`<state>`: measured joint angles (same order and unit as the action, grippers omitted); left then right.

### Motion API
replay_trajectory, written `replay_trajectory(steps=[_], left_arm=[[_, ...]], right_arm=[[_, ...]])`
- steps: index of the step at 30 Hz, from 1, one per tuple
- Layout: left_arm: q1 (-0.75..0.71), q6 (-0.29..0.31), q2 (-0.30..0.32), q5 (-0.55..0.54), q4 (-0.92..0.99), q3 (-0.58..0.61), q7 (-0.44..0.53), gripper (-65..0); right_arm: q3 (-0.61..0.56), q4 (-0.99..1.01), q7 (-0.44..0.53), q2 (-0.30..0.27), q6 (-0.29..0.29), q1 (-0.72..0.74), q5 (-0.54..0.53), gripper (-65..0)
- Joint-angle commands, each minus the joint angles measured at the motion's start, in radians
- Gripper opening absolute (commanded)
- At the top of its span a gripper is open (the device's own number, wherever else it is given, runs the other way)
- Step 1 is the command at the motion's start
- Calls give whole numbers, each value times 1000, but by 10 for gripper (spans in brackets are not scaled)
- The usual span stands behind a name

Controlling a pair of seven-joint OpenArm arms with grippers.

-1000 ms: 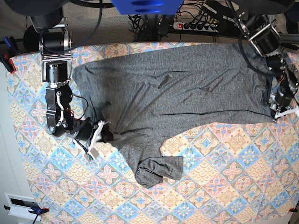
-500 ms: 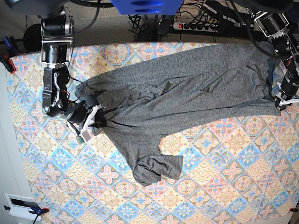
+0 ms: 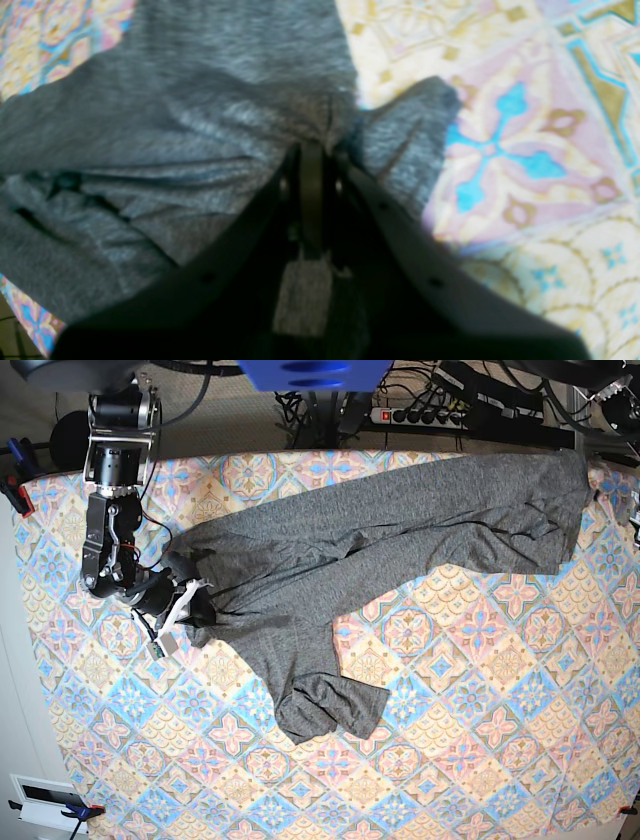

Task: Layout the t-shirt on the table in an organized manner, then fold the t-shirt properly
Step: 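Lift the side edge with both grippers and fold it toward the shoulder edge, then release with the left gripper and pull the folded corner toward the shoulder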

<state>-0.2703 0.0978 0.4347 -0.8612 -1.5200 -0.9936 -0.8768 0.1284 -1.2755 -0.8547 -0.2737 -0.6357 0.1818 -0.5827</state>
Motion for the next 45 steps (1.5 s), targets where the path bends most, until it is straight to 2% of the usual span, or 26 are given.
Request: replay_trajectory(steps=[1, 10, 14, 17, 20, 23, 27, 30, 34, 37, 42, 45], left_arm=[[-8, 10, 26, -14, -17, -6, 18, -650], [-68, 10, -15, -6, -14, 14, 9, -641], [-65, 9, -10, -8, -14, 95, -78, -539], [-65, 9, -15, -8, -14, 104, -92, -482], [-63, 9, -14, -10, -14, 104, -92, -456], [-40, 9, -10, -11, -14, 100, -88, -450], [3, 9, -18, -16, -14, 35, -88, -450], [81, 9, -64, -8, -14, 9, -92, -450], [156, 1, -93, -3, -9, 52, -86, -451], [228, 0, -127, 59, -9, 80, -86, -451], [334, 0, -202, 248, -9, 101, -88, -451], [368, 0, -221, 330, 29, 114, -91, -451]], right_arm=[[7, -14, 18, -14, -3, 12, -12, -650], [7, -14, 18, -14, -3, 9, -12, -648], [7, -14, 18, -14, -3, 9, -12, -639], [7, -14, 16, -14, -3, 9, -12, -588], [7, -20, 16, -14, -3, 9, -12, -529], [7, -23, 16, -14, -3, 9, -12, -484], [6, -23, 16, -11, -3, 9, -12, -470], [6, -23, 16, -9, -3, 9, -12, -471], [4, -23, 16, -9, -3, 9, -15, -471], [4, -23, 16, -8, -3, 9, -15, -471], [6, -23, 16, -8, -3, 9, -16, -471], [6, -23, 16, -8, -3, 9, -15, -471]])
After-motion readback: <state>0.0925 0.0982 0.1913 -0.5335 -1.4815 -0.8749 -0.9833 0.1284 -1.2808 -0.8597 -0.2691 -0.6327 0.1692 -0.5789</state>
